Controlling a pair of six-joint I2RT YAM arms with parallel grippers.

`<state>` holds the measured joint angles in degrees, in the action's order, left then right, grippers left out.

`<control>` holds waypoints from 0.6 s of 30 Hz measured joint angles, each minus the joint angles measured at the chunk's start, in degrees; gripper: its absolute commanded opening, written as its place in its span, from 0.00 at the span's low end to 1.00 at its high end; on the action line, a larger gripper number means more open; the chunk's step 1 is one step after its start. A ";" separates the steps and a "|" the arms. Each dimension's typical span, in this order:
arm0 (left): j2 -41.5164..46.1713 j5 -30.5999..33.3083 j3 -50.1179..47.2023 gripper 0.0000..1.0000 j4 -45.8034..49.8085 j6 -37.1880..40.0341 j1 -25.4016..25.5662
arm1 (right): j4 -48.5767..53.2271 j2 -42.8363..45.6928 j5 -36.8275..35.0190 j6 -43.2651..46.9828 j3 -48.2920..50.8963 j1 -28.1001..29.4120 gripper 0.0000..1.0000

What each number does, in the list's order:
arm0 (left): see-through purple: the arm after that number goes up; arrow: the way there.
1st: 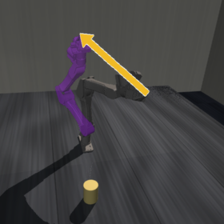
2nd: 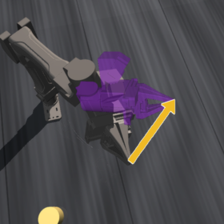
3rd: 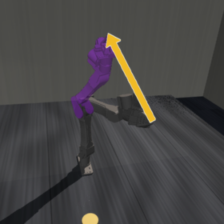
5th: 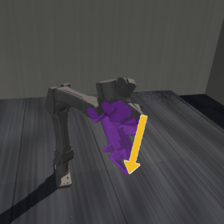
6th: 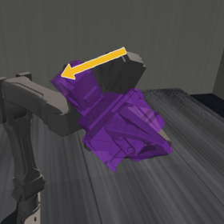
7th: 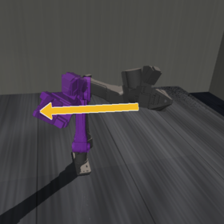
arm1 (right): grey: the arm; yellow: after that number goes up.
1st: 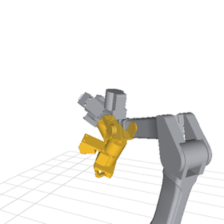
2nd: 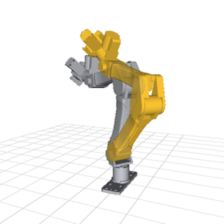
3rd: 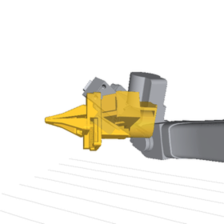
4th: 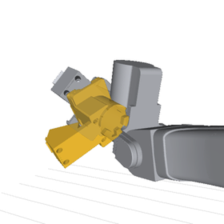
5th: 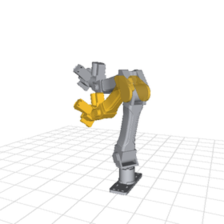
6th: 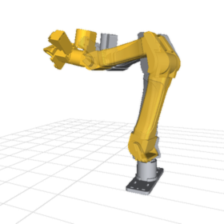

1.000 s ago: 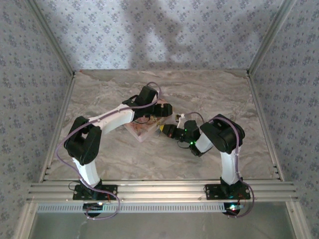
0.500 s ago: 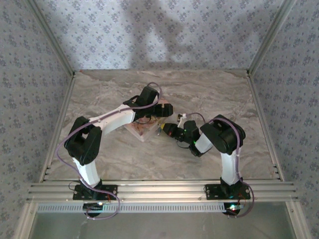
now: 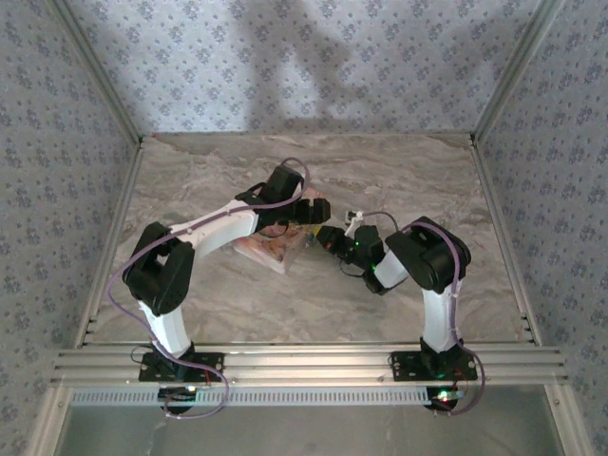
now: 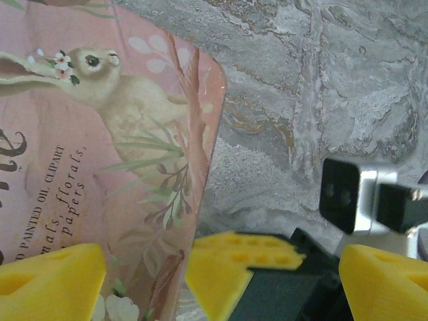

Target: Unlock the padlock with the key

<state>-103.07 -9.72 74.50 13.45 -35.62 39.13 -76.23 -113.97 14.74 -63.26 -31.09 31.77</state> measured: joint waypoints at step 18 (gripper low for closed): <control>0.22 -0.35 0.92 0.94 1.92 0.07 -0.13 | 0.70 6.75 -3.26 2.16 6.19 -3.69 0.00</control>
<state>-102.85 -10.07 75.42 15.38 -35.55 39.00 -75.53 -107.22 11.49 -61.10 -24.91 28.08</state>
